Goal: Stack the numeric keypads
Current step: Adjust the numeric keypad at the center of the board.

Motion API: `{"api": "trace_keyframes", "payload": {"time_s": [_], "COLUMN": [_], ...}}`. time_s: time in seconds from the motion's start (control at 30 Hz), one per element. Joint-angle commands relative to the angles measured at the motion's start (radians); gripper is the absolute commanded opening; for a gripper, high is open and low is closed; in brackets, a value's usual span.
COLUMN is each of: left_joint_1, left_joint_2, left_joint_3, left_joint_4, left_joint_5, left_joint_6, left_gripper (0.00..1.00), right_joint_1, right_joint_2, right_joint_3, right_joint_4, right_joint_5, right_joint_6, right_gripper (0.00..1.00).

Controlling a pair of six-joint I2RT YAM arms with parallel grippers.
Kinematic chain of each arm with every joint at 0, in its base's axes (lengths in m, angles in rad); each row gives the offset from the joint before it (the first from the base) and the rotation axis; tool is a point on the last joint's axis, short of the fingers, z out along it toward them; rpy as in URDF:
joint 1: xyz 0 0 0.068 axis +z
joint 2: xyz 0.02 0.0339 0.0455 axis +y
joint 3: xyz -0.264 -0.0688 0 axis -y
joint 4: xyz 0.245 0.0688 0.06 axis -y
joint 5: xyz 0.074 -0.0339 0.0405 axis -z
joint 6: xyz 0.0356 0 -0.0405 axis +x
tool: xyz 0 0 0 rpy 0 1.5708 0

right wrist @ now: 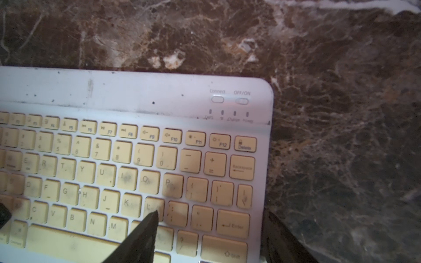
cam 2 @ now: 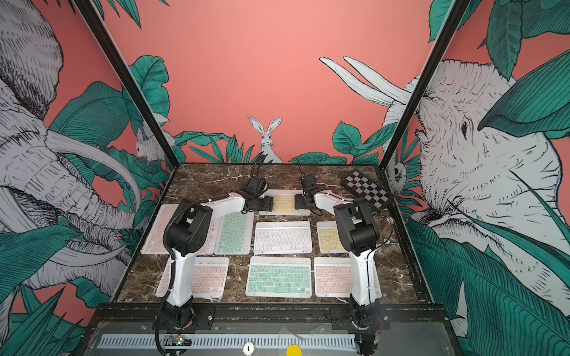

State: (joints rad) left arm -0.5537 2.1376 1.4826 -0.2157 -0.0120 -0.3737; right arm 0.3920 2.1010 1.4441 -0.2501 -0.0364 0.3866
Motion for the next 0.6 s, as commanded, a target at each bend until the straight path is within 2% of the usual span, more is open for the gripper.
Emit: {"api": "trace_keyframes", "payload": {"time_s": [0.0,0.57], "left_joint_1": [-0.005,-0.035], "left_joint_2": [-0.046,-0.094], "left_joint_3": [-0.051,-0.111], "left_joint_4": [-0.031,-0.017], "left_joint_5": [0.015,0.008], "left_joint_6": [-0.016,-0.018], "left_gripper": [0.73,0.72], "right_joint_1": [0.024,0.03], "right_joint_2": [0.016,-0.065], "right_joint_3": [-0.026,-0.167], "right_joint_4": [-0.002,0.063], "right_joint_5": [-0.028,-0.031], "right_joint_6": [0.021,0.076], "right_gripper": [0.71,0.7]}}
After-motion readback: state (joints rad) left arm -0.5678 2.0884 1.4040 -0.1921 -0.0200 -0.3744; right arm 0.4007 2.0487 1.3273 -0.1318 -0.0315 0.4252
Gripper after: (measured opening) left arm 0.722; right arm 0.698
